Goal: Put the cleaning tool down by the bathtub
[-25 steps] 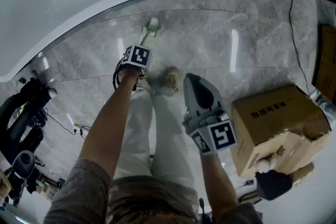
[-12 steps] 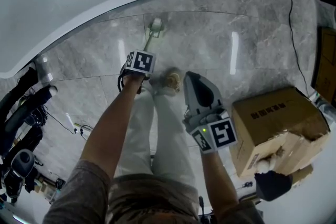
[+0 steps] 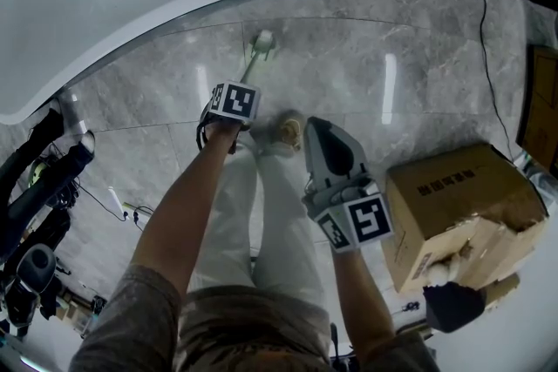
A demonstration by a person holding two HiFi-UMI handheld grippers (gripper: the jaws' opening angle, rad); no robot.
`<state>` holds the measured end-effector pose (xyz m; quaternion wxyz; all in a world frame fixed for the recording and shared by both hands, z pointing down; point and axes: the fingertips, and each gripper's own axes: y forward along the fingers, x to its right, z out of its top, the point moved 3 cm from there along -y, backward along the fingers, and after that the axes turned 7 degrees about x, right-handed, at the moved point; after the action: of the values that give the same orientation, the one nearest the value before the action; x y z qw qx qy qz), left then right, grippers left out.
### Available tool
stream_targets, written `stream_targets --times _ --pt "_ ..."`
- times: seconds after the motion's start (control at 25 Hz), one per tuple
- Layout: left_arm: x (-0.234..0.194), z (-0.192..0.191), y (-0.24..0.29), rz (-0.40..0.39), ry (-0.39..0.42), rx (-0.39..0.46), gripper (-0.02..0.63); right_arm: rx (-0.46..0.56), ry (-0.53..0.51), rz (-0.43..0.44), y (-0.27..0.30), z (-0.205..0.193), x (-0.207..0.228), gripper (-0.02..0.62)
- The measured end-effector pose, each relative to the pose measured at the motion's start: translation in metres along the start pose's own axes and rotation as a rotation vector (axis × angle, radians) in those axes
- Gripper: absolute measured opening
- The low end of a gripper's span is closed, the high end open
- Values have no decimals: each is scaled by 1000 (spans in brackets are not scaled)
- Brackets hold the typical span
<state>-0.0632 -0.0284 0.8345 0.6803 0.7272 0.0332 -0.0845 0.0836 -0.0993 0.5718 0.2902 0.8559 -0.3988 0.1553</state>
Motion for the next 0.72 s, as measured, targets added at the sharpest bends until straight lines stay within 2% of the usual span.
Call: stream_targets --times 0.44,0.72 --pt "5 -8 -19 -2 6 59 146 24 -9 -5 -3 11 -11 0" --pt "5 -13 -64 -6 -20 115 149 42 -19 -1 -5 27 -31 0"
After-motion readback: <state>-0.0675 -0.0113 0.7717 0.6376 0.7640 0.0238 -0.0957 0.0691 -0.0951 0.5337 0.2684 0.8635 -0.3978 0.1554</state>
